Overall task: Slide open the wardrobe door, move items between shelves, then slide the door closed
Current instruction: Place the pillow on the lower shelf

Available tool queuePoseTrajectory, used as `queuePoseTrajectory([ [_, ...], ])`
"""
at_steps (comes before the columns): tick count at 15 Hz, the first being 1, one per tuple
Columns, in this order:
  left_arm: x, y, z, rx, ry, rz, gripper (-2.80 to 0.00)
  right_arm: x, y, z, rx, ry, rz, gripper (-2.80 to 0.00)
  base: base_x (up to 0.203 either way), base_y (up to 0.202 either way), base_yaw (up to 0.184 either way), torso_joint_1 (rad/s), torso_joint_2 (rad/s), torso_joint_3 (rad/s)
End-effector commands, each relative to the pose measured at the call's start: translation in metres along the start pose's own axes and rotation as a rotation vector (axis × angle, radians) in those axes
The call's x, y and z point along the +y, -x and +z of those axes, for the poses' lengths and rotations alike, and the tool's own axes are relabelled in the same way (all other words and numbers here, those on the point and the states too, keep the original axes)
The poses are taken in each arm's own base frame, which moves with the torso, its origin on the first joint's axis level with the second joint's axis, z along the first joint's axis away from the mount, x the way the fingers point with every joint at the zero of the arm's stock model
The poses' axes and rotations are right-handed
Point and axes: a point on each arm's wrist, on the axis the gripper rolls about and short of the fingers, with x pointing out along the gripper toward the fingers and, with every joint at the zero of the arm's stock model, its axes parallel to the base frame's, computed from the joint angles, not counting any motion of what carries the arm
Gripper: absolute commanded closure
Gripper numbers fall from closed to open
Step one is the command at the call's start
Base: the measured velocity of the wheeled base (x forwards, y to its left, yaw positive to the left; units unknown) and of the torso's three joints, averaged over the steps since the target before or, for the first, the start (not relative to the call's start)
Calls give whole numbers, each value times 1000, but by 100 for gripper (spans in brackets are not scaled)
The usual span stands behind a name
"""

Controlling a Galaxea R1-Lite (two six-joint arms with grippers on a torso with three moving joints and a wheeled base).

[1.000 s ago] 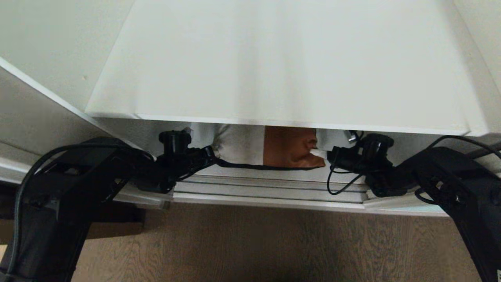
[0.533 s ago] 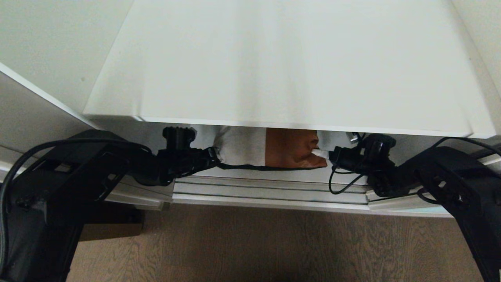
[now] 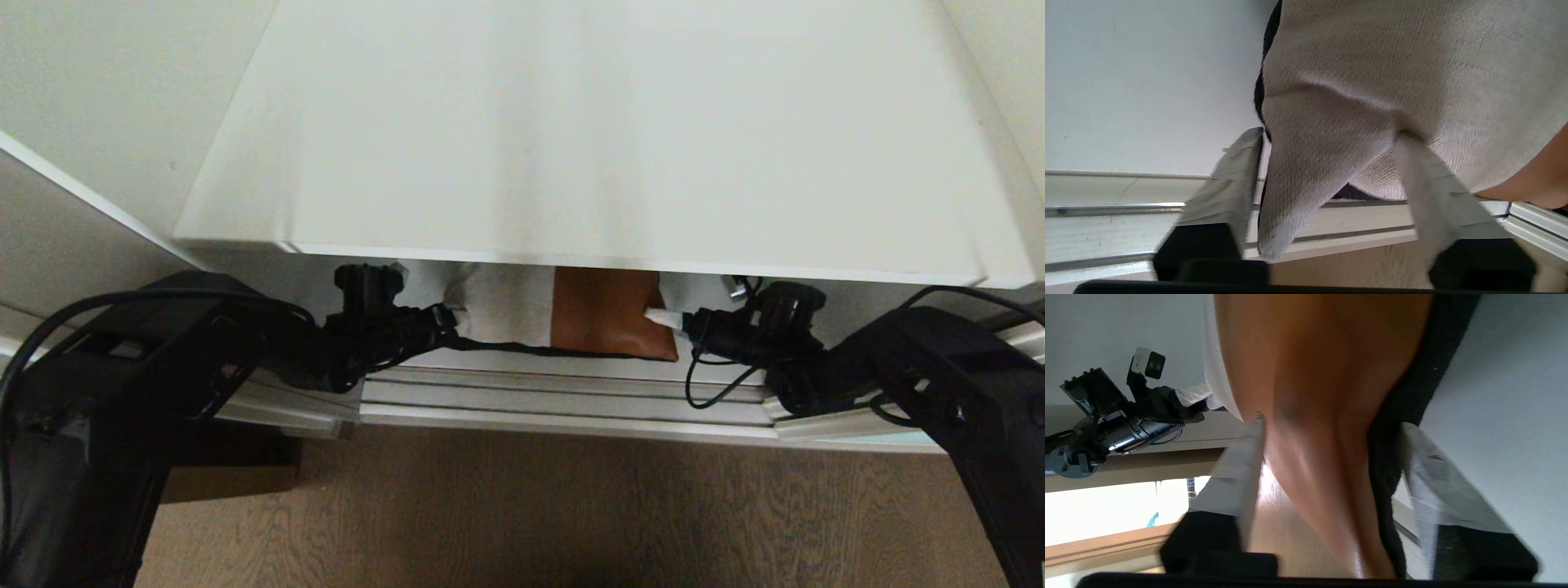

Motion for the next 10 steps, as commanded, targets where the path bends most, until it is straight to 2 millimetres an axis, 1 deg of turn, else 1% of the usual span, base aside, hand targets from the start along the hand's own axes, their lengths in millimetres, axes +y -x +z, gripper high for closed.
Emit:
queuePoseTrajectory([
  [1,-3,11,-1,-4,-2,-26,-280,2,2,-5,-2,12,14,-280,0,0,0,0,0,0],
  [4,-13,34,0,28,-3,-96,-280,12,9,-12,9,4,14,-280,0,0,0,0,0,0],
  [6,-20,39,2,35,-13,-110,-280,22,10,-11,16,-2,16,-280,0,0,0,0,0,0],
  [7,-25,46,4,44,-19,-109,-280,28,12,-10,24,-10,14,-280,0,0,0,0,0,0],
  [9,-38,69,15,45,-32,-112,-280,35,20,-18,52,-47,-7,-280,0,0,0,0,0,0],
  [10,-42,80,16,54,-29,-110,-280,39,23,-18,58,-54,-12,-280,0,0,0,0,0,0],
])
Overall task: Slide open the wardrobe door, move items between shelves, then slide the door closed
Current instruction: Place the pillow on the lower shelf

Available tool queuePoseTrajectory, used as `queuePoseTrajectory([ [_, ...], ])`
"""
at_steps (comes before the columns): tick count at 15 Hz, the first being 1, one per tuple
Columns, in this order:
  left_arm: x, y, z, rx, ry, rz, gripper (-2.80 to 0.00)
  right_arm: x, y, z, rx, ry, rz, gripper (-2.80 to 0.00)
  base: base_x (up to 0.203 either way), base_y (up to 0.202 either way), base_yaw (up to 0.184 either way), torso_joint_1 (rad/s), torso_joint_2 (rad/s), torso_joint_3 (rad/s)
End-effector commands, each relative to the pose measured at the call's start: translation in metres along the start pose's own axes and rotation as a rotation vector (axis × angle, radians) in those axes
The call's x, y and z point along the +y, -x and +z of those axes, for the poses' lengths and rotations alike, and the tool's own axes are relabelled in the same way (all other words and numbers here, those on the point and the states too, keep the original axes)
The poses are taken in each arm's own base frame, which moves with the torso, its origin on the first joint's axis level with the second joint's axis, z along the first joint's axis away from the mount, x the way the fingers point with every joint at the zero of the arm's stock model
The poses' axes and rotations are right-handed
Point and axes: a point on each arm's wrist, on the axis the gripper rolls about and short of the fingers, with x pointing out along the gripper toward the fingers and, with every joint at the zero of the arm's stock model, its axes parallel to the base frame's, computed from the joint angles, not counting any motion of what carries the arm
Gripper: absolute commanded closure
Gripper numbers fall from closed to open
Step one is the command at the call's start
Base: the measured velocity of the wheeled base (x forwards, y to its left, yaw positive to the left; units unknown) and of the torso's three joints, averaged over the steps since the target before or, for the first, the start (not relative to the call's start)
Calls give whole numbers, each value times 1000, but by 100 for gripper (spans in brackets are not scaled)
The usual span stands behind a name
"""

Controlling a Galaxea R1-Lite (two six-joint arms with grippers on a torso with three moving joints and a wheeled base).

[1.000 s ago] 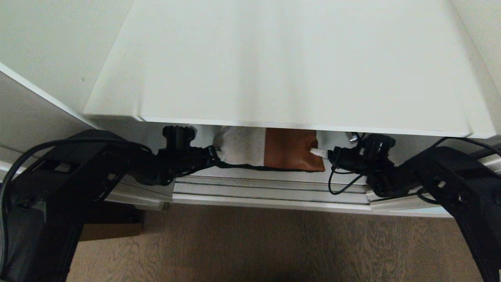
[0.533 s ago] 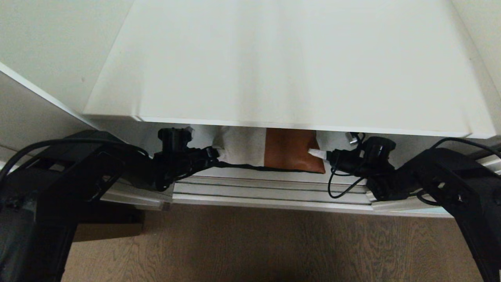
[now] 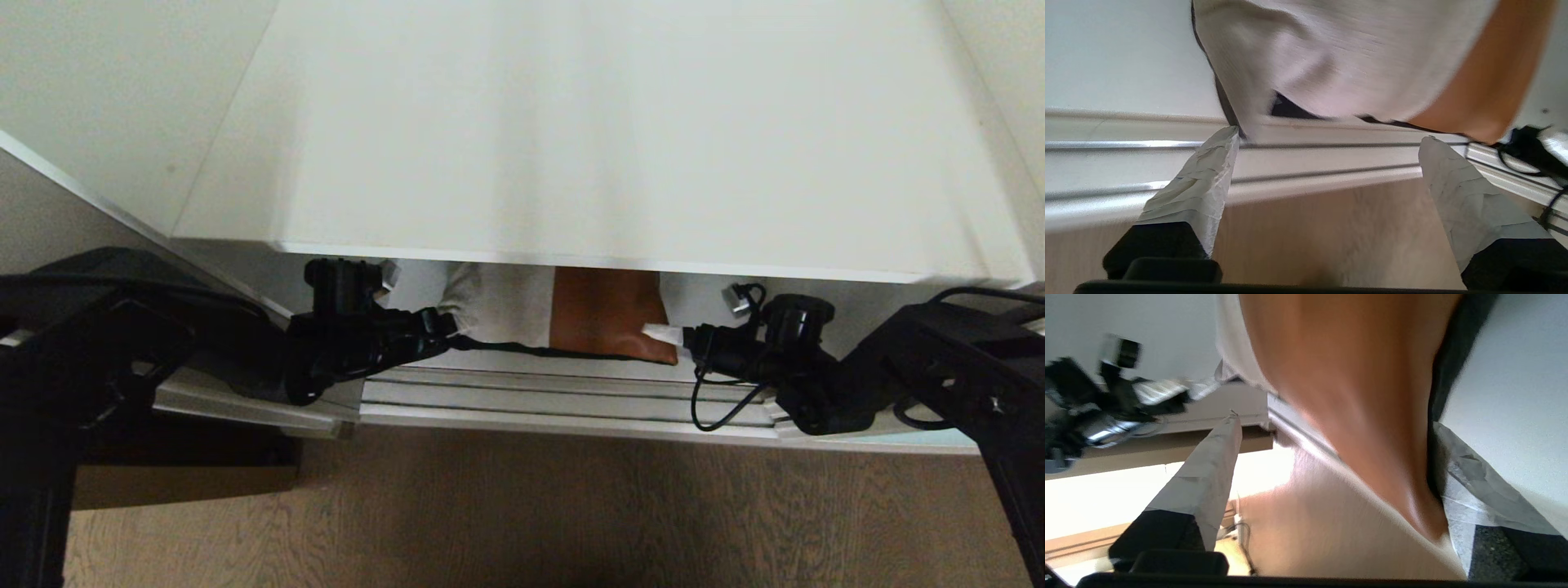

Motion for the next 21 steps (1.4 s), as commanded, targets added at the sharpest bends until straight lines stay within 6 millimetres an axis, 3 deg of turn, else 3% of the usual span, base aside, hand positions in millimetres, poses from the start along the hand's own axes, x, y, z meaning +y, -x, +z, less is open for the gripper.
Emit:
queuePoseTrajectory([
  [1,-18,28,6,-8,2,-15,-280,18,9,3,5,-4,5,-280,0,0,0,0,0,0],
  [5,-16,23,-9,14,81,21,-280,24,1,-14,52,-33,12,-280,0,0,0,0,0,0],
  [9,-14,15,-5,-99,59,-2,-280,18,1,-18,57,-45,3,-280,0,0,0,0,0,0],
  [10,-14,16,-6,-89,63,3,-280,17,3,-18,54,-51,-7,-22,0,0,0,0,0,0],
  [11,-13,13,-9,-92,62,26,-280,16,5,-21,49,-59,-27,0,0,0,0,0,0,0],
  [12,-16,11,-13,-86,60,42,0,16,6,-22,45,-64,-40,0,0,0,0,0,0,0],
  [21,-23,13,-31,-51,58,66,0,44,33,-19,41,26,-54,0,0,0,0,0,0,0],
])
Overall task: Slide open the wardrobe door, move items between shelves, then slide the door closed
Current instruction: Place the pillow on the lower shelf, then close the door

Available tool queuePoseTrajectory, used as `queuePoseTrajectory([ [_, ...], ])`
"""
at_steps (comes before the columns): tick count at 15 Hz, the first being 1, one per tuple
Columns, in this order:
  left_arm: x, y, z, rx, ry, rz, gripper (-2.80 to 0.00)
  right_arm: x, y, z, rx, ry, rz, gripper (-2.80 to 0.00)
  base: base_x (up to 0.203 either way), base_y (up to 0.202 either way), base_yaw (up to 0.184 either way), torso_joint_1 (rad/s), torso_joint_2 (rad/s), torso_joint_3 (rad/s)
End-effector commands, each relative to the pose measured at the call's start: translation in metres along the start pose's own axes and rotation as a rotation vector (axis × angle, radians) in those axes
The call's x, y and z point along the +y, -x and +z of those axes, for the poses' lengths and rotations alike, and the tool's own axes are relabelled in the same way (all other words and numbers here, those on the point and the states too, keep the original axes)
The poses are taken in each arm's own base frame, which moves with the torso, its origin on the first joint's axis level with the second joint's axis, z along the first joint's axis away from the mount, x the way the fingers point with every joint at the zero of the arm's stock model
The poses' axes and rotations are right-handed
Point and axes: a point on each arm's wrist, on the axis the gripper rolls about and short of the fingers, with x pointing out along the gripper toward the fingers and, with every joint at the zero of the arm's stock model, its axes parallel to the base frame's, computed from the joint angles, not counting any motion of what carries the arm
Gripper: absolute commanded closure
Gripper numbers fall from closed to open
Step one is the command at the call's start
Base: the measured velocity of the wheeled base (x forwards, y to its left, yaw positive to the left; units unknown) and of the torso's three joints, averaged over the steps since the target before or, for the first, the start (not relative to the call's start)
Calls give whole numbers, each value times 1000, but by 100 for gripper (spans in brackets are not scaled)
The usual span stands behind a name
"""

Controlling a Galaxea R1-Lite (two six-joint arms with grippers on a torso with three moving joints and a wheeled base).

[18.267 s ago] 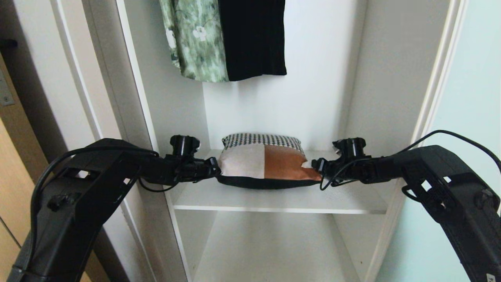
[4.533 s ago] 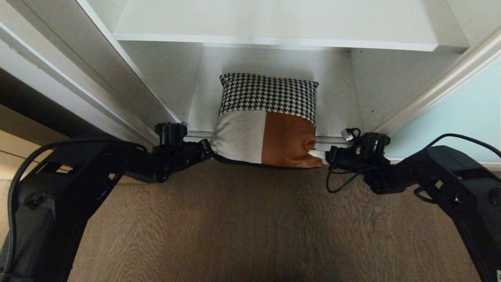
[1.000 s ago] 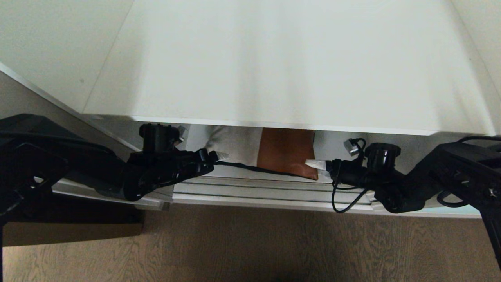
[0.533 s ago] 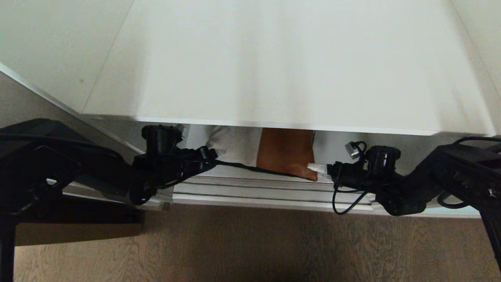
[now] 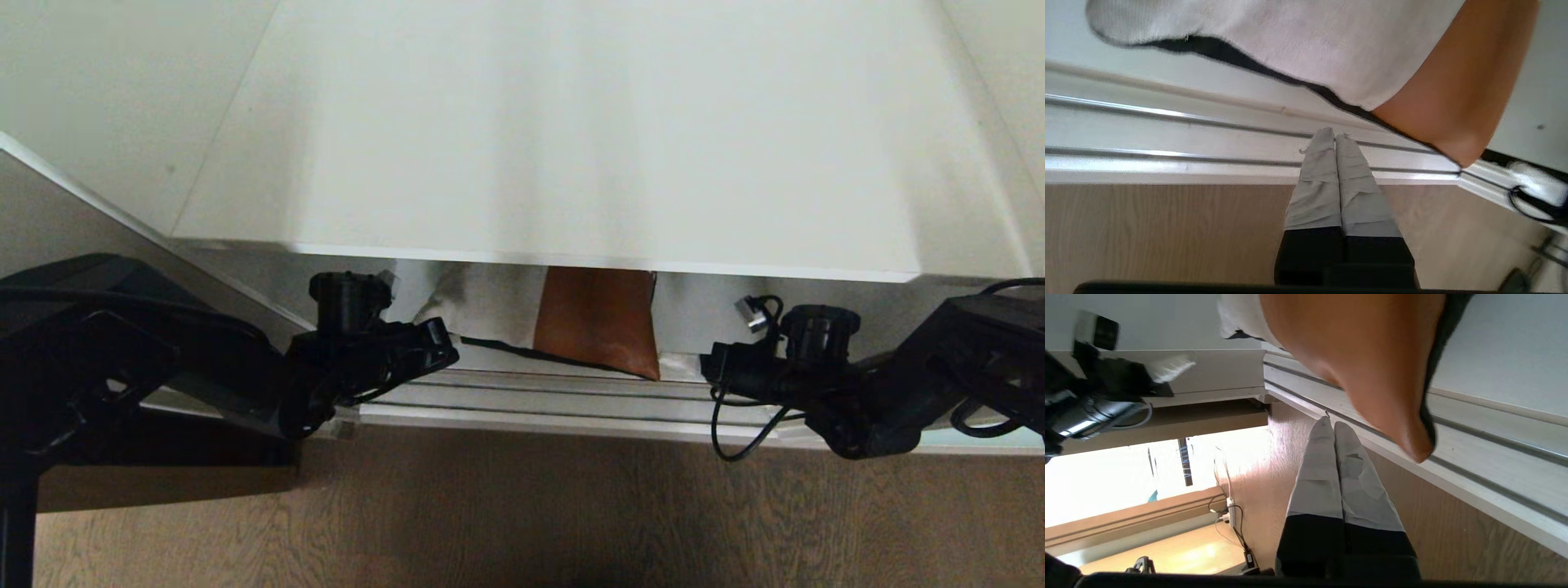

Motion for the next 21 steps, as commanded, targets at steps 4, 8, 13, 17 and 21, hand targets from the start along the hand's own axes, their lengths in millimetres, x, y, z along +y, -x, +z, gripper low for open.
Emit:
queuePoseTrajectory([
  [4,2,6,-9,-33,-4,-22,0,18,9,1,0,4,11,0,0,0,0,0,0,0],
  [8,2,7,-12,-28,-8,-20,0,16,10,-3,11,-8,6,0,-125,0,0,0,2,2],
  [13,3,5,-14,-23,-9,-17,0,13,9,-9,22,-20,0,0,-198,0,0,2,3,4],
  [17,2,7,-13,-27,-10,-19,0,13,10,-9,24,-21,1,0,-196,0,2,3,5,1],
  [21,0,14,-12,-26,-10,-19,0,22,13,-10,30,-22,4,0,-155,0,0,-2,1,3],
])
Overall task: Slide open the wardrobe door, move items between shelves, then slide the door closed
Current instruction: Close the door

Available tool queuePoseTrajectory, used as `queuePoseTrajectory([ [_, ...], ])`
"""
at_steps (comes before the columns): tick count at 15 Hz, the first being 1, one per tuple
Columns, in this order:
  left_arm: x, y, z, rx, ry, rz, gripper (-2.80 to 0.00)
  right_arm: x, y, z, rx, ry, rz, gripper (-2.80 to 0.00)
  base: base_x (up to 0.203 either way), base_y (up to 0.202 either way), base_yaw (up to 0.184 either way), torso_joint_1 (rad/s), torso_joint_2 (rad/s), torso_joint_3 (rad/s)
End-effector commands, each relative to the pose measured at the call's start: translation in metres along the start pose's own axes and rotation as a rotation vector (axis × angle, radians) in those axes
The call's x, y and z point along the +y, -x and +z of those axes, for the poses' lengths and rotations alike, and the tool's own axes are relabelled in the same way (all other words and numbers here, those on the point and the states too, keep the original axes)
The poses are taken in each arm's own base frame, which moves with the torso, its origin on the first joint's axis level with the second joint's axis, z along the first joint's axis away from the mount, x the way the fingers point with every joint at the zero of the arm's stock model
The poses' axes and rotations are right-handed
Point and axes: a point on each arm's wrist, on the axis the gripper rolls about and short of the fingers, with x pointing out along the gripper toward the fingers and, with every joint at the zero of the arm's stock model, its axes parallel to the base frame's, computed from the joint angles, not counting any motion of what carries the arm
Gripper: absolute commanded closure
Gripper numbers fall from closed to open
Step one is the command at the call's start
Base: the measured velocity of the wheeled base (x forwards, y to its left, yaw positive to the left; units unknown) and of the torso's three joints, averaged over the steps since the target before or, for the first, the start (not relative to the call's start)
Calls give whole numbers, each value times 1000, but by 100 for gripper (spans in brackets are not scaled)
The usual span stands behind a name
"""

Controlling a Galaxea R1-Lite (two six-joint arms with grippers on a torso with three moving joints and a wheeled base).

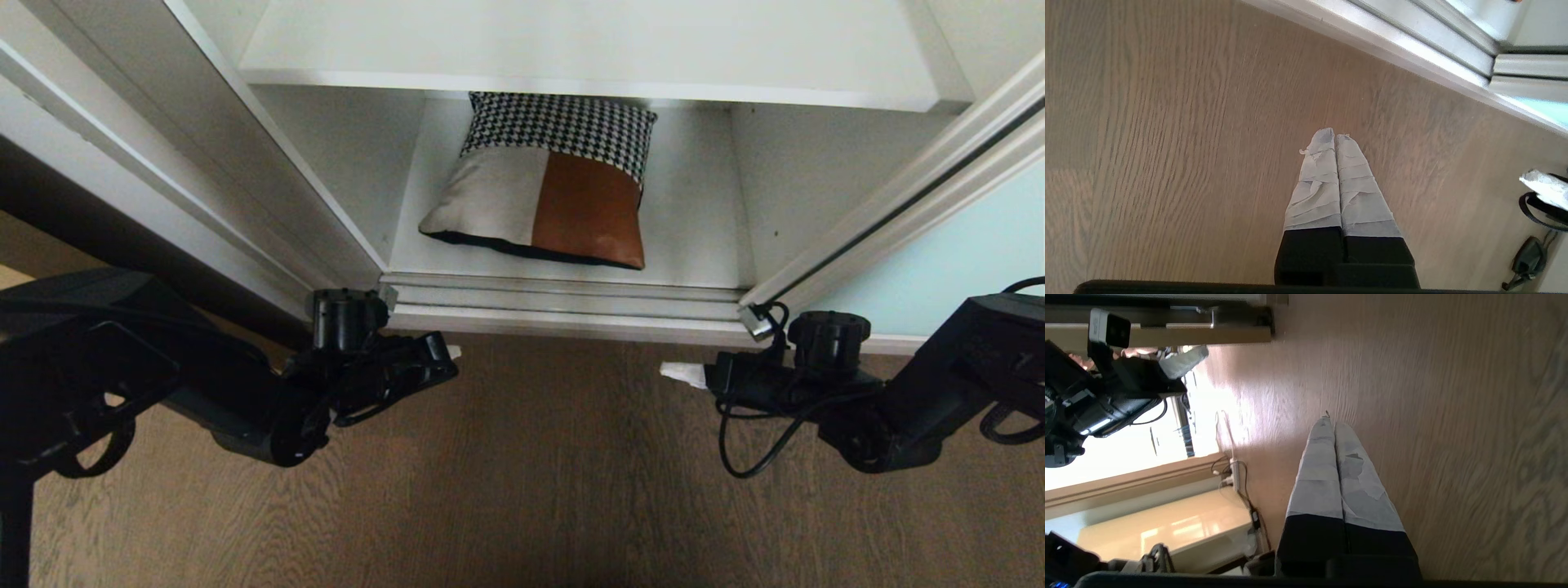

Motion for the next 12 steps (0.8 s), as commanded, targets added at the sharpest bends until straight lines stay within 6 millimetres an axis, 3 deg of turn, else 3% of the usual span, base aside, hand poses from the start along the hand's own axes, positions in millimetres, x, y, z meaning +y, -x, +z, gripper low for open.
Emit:
queuePoseTrajectory([
  [1,-4,11,2,-4,3,-5,0,11,6,1,-1,5,11,0,0,0,0,0,0,0],
  [4,-12,36,3,1,3,-6,0,27,16,-2,5,4,14,0,0,0,0,0,0,0],
  [9,-27,96,-6,58,20,21,0,65,40,-34,63,-38,-5,0,0,0,0,0,0,0],
  [12,-43,134,5,-10,-4,71,0,96,54,-48,24,-4,-79,0,0,0,0,0,0,0],
])
